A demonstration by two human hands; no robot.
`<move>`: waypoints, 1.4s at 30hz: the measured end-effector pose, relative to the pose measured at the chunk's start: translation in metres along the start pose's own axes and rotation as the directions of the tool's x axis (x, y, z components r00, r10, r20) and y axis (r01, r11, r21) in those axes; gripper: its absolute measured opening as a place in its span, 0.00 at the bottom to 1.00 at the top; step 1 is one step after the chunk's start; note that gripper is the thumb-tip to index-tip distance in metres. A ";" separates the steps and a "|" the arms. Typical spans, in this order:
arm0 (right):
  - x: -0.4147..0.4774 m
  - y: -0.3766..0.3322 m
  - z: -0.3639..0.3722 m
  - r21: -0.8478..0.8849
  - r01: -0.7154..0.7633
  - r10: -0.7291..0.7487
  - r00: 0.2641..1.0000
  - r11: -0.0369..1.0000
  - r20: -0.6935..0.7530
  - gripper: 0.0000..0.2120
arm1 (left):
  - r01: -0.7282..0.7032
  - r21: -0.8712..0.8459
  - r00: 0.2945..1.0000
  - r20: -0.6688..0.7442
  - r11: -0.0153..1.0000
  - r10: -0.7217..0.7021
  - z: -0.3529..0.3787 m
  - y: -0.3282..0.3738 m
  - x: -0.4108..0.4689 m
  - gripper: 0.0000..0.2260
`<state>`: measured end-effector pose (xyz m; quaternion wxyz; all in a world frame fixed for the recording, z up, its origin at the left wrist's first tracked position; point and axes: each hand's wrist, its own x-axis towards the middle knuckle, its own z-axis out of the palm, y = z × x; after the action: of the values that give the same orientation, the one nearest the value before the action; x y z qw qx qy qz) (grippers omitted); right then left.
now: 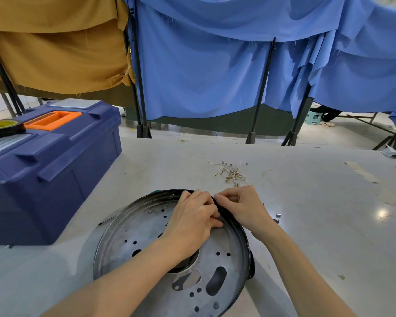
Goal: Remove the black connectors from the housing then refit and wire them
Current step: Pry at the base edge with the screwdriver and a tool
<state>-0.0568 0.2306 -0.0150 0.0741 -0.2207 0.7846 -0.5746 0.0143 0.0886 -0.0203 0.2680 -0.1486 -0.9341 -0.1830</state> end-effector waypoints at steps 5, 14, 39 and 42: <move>0.000 -0.001 -0.001 -0.002 -0.007 0.007 1.000 1.000 0.004 0.08 | 0.027 -0.004 0.999 0.018 1.000 -0.027 0.000 -0.001 0.000 0.08; -0.002 -0.005 0.000 -0.019 -0.001 0.002 1.000 1.000 0.007 0.08 | -0.024 0.017 0.997 0.069 1.000 0.023 0.001 -0.003 0.001 0.11; -0.008 -0.024 -0.001 -0.349 -0.041 0.078 0.992 0.936 0.094 0.08 | 0.236 0.072 0.895 0.372 0.969 -0.246 -0.023 -0.007 0.009 0.35; -0.010 -0.029 -0.004 -0.349 -0.073 0.133 0.979 0.934 0.152 0.09 | 0.216 0.038 0.871 0.444 0.976 -0.210 -0.029 -0.005 0.010 0.34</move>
<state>-0.0420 0.2309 0.0122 0.1326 -0.2375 0.8736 -0.4036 0.0174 0.0739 0.0071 0.0243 -0.0844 -0.9800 -0.1785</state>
